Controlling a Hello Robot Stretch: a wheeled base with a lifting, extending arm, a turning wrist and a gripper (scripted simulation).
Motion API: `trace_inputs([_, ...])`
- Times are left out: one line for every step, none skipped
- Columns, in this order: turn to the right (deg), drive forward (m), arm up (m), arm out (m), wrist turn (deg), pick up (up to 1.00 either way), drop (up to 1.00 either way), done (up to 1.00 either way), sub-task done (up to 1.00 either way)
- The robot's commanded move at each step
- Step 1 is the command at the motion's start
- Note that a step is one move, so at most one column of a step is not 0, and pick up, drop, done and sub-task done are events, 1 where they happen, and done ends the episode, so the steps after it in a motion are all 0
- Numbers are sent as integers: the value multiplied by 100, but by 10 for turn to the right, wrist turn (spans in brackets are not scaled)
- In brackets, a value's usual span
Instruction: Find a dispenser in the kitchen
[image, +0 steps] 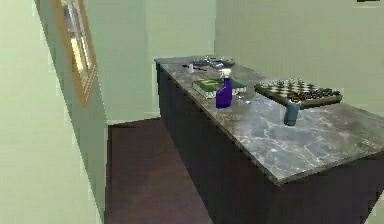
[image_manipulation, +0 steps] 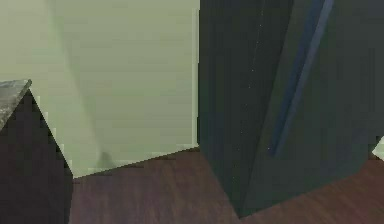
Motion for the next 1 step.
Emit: trace_inputs([0, 30, 0, 0, 0, 0, 0, 0, 0])
